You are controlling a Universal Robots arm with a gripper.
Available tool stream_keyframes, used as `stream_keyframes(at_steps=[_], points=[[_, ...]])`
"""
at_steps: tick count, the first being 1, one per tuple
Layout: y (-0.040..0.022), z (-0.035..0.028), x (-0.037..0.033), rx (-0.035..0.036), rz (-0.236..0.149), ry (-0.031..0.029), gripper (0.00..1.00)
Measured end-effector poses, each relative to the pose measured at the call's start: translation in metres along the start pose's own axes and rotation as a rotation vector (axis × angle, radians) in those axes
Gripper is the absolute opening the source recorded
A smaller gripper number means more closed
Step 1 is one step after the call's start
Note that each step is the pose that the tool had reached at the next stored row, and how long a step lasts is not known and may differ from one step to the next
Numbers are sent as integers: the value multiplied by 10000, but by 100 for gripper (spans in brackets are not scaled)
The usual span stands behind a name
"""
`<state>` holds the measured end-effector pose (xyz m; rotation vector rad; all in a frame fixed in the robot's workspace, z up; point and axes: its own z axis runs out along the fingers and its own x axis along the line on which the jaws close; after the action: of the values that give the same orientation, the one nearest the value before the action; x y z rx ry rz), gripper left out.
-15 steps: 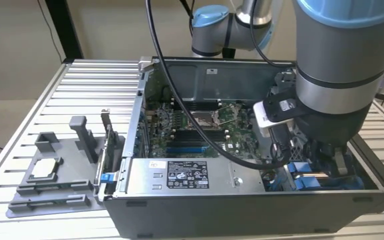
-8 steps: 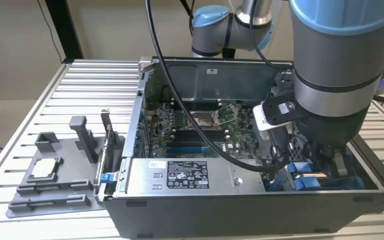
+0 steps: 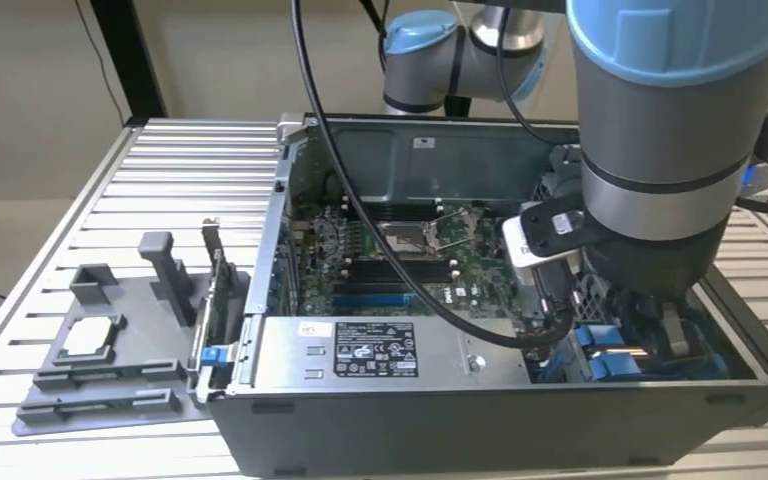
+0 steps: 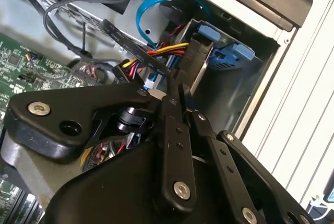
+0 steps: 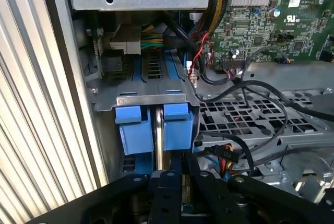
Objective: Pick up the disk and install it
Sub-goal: 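Insert the second disk wire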
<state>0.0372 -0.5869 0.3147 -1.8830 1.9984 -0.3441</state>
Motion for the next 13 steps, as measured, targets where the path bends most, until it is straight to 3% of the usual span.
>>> stream_keyframes(at_steps=[4,11,13], points=[[25,55,-6,3,-37,75,0],[21,43,0,-4,-51,104,0],[17,39,-9,1,-35,68,0]])
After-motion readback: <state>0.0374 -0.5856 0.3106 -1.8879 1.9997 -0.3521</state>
